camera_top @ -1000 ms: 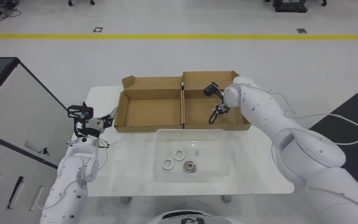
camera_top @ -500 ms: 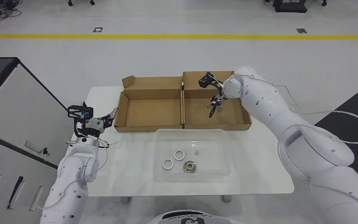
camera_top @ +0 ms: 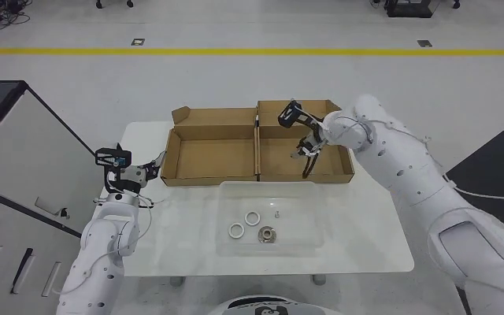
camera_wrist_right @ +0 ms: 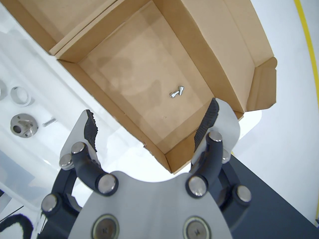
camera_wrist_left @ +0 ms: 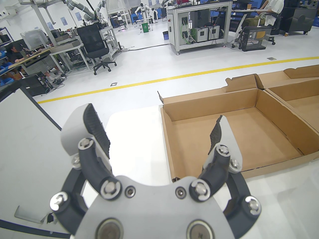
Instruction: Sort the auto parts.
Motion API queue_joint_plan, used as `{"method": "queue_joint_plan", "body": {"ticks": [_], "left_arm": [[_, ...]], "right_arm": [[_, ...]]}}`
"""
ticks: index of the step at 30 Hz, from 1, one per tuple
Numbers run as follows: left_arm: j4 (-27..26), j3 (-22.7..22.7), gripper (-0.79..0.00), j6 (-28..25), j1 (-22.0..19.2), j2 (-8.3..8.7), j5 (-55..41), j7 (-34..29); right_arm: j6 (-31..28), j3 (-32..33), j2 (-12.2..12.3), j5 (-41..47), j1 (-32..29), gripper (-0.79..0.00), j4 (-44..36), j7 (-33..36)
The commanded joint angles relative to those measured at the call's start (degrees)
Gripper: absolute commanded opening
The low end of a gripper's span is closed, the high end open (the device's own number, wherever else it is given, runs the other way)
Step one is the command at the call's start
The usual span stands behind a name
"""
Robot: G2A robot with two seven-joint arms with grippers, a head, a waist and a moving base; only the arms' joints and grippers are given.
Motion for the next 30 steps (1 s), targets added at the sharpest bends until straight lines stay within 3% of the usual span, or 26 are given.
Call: {"method": "queue_joint_plan", "body": {"ticks": [1, 7, 11, 20, 30], "left_arm": [[0.0, 0.0, 0.0, 0.0, 0.0, 0.0, 0.0, 0.0], [0.0, 0.0, 0.0, 0.0, 0.0, 0.0, 0.0, 0.0], [0.0, 0.0, 0.0, 0.0, 0.0, 0.0, 0.0, 0.0], [0.0, 0.0, 0.0, 0.0, 0.0, 0.0, 0.0, 0.0], [0.0, 0.0, 0.0, 0.0, 0.0, 0.0, 0.0, 0.0]], "right_arm": [[-0.9, 4.2, 1.7, 0.2, -3.6, 0.0, -6.7, 2.2], [-5.7, 11.9, 4.7, 3.3, -10.8, 0.0, -17.0, 6.4], [-7.6, 12.9, 5.8, 5.5, -13.0, 0.0, -20.3, 7.3], [-9.0, 3.3, 7.5, 8.4, -10.6, 0.0, -21.9, 5.8], [-10.6, -5.7, 7.5, 13.0, -4.5, 0.0, -19.3, 4.2]]}}
